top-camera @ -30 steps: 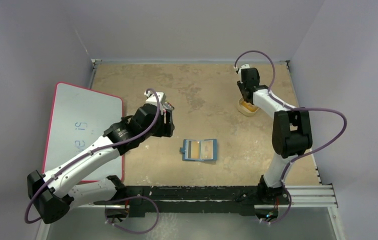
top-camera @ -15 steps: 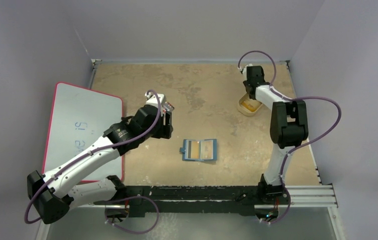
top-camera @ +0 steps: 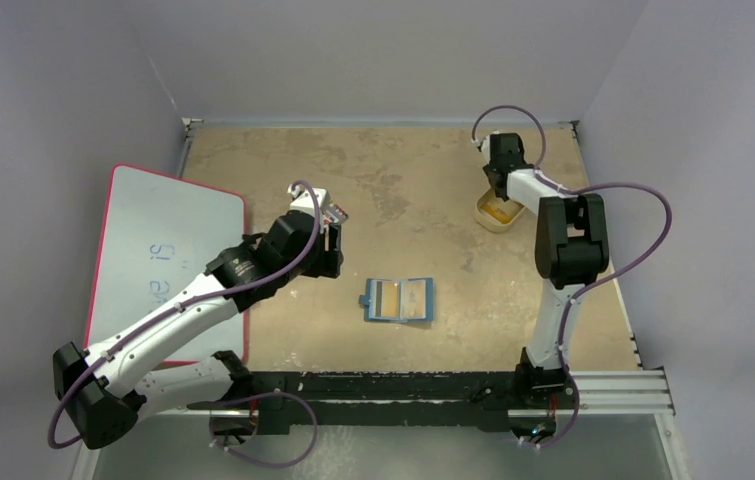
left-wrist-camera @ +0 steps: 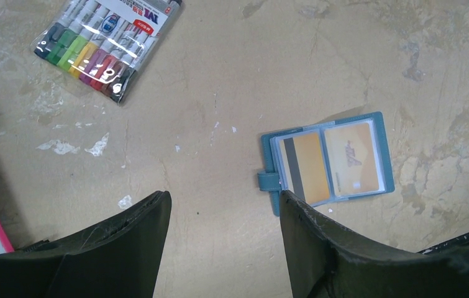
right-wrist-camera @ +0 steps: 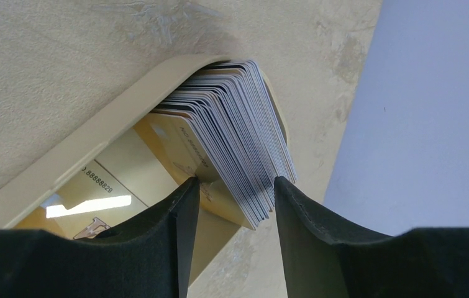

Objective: Put the credit cards into the card holder
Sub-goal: Pick up the credit card from the storage box.

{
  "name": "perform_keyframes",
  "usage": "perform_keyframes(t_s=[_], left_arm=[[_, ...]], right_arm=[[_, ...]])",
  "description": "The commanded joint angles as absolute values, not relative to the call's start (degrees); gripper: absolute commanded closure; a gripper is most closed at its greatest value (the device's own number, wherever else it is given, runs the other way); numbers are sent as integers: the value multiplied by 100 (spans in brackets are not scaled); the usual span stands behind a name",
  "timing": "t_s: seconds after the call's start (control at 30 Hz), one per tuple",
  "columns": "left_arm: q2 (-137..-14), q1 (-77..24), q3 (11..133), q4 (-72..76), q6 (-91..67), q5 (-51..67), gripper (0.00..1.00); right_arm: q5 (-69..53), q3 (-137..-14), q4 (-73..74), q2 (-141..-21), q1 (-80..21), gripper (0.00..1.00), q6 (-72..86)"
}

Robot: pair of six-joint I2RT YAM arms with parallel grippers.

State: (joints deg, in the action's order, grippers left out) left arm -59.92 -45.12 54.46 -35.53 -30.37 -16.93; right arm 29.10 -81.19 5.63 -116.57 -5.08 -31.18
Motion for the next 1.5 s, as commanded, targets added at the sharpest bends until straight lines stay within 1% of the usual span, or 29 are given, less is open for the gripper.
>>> perform_keyframes(t_s=[0.0, 0.47, 0.77, 0.9, 1.0, 1.2, 1.3, 1.47], left_arm=[[-5888, -4493, 5447, -3482, -2956, -1883, 36], [-5916, -4500, 5464, -3515, -2970, -1934, 36], [-5925, -4492, 5451, -3503, -2986, -1943, 36], [-5932, -4496, 5449, -3503, -2989, -1942, 36], [-5926, -4492, 5450, -3498, -2996, -1950, 36], [-5911, -4491, 5441, -3512, -3006, -2103, 36], [-5908, -4491, 5439, -3505, -3048, -2092, 36], [-5818, -4491, 5437, -3442, -3246, -1983, 36]], right_arm=[[3146, -8411, 387, -11640, -475, 50, -3221], [3402, -8473, 306, -11581, -457, 58, -3210], [3401, -8553, 399, -11515, -457, 69, -3167], [3431, -8643, 626, -11529, -457, 76, -3014], [3437, -8677, 771, -11485, -457, 79, -2968], [3122, -8977, 1506, -11458, -498, 93, -2608], [2574, -9093, 1953, -11348, -529, 100, -2221], [1873, -8945, 2412, -10898, -608, 100, -1710]])
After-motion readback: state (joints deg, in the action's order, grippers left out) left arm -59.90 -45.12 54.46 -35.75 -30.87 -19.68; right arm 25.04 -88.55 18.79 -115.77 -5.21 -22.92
